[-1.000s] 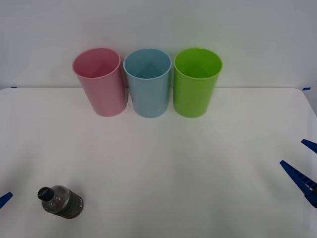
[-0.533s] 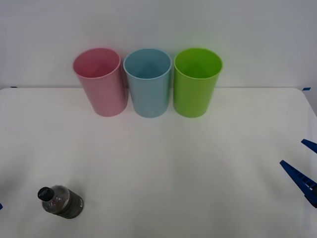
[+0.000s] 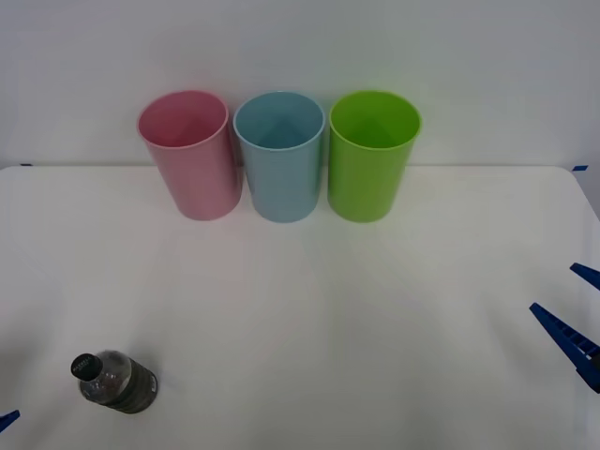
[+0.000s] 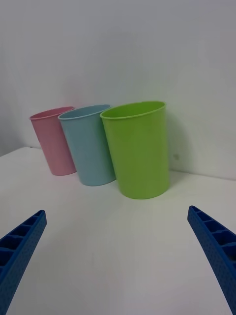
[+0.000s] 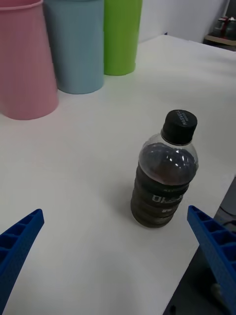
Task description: Grasp the object on the table and drop it into the matching bin: aluminum can to the light blue bin, PET bottle to the pink bin.
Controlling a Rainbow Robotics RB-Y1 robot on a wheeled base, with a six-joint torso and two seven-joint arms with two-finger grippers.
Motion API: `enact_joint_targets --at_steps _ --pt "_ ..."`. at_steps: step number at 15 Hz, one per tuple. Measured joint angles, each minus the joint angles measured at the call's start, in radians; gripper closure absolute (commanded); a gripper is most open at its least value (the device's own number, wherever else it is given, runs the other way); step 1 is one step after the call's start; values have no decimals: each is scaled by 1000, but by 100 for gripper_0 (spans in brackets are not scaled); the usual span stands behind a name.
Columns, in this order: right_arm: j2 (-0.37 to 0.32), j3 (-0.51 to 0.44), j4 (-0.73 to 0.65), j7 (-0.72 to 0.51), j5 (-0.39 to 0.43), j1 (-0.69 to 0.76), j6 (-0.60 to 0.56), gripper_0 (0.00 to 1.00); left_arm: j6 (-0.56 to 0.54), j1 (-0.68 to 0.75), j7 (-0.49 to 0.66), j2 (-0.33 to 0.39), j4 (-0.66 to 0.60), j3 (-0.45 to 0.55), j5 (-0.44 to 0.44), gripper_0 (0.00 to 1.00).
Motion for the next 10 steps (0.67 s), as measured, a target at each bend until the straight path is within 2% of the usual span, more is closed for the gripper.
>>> enact_joint_targets --at_steps 7,10 --pt "0 0 0 0 0 0 0 0 10 -10 -41 -3 5 -77 -27 0" --pt "0 0 0 0 0 0 0 0 31 -31 -40 -24 7 -80 -34 0"
